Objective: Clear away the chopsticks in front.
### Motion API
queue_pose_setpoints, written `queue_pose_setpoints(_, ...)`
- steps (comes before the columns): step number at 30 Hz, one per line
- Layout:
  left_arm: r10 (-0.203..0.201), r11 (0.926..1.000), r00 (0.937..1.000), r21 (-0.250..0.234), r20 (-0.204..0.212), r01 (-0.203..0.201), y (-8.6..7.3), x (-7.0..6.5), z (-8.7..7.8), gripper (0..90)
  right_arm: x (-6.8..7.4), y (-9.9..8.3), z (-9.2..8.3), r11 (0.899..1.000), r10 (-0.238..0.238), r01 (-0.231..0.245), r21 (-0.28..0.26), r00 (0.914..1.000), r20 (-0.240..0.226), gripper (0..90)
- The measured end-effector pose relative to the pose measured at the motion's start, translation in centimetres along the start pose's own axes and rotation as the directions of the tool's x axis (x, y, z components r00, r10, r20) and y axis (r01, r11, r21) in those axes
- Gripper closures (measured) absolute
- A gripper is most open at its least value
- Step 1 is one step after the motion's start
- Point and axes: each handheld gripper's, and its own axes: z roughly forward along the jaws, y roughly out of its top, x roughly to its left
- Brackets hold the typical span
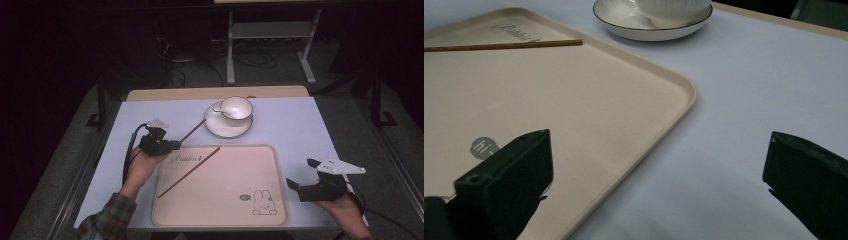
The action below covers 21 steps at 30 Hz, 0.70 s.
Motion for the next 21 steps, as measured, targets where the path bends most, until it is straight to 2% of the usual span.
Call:
queue_pose_setpoints(6,0.008,1.0000,0.9999,0.002,0.007,-0.008,-2.0,-1.6,-0.8,84.6,0.0,0.0,0.0,1.000,-0.004,0.004,0.001,1.0000,-0.001,0.0)
queue_pose_setpoints(9,0.004,1.0000,0.9996,0.004,0.029,-0.004,-3.0,-2.7,-0.8,84.6,0.0,0.0,0.0,1.000,-0.005,0.005,0.000,1.0000,0.000,0.0)
queue_pose_setpoints(12,0.020,0.9994,0.9991,0.027,0.037,-0.021,-4.0,-3.9,-0.5,84.6,0.0,0.0,0.0,1.000,-0.006,0.006,0.001,1.0000,-0.001,0.0)
queue_pose_setpoints(17,0.061,0.9967,0.9973,0.052,0.042,-0.063,-4.4,-5.3,-0.1,84.6,0.0,0.1,0.0,1.000,-0.004,0.004,0.000,1.0000,0.001,0.0)
queue_pose_setpoints(21,0.060,0.9959,0.9967,0.065,0.055,-0.063,-4.5,-5.8,0.5,84.5,0.0,0.1,0.1,1.000,-0.006,0.006,0.002,1.0000,0.000,0.0)
